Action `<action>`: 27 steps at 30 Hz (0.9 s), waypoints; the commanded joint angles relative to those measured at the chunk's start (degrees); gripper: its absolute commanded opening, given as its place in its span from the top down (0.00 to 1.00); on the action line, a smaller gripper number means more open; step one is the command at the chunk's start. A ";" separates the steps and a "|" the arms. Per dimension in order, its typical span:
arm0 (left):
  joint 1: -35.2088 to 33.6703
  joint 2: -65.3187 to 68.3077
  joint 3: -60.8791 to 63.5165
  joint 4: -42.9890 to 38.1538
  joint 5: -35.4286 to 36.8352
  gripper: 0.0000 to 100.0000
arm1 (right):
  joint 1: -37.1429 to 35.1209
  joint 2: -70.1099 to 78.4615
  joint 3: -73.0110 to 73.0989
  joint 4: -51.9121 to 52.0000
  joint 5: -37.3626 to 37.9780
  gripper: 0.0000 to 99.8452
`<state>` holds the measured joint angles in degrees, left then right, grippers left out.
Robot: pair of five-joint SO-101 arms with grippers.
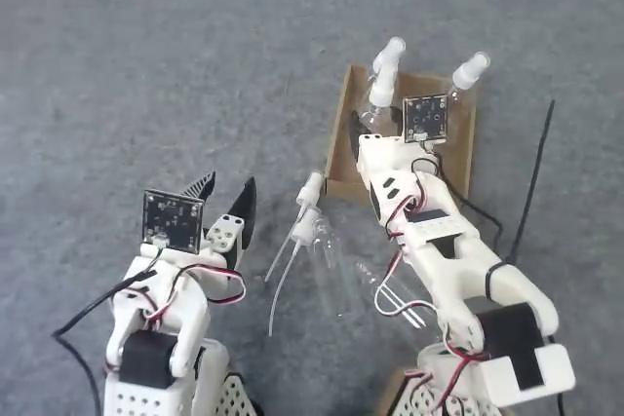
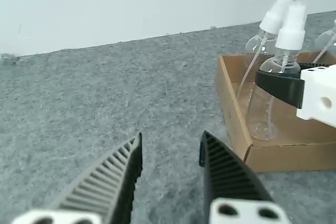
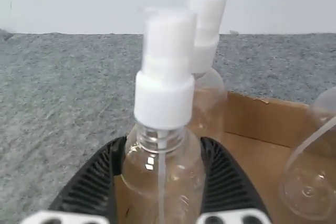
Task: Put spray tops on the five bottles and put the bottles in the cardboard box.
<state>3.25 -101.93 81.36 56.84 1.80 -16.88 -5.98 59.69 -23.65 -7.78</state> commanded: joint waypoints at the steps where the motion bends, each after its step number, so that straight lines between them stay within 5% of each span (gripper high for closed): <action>1: -0.26 -0.53 -0.40 -1.58 0.09 0.84 | 0.13 -1.01 0.18 -0.13 1.41 0.99; 23: -0.26 -0.53 -0.31 -1.58 0.09 0.84 | 0.04 -1.01 0.18 -0.13 3.25 0.99; 27: -0.26 -0.53 -0.31 -1.58 0.09 0.84 | 0.04 -1.01 0.18 -0.13 3.25 0.93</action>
<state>3.25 -101.93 81.36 56.84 1.80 -17.23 -5.98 59.69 -23.65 -5.32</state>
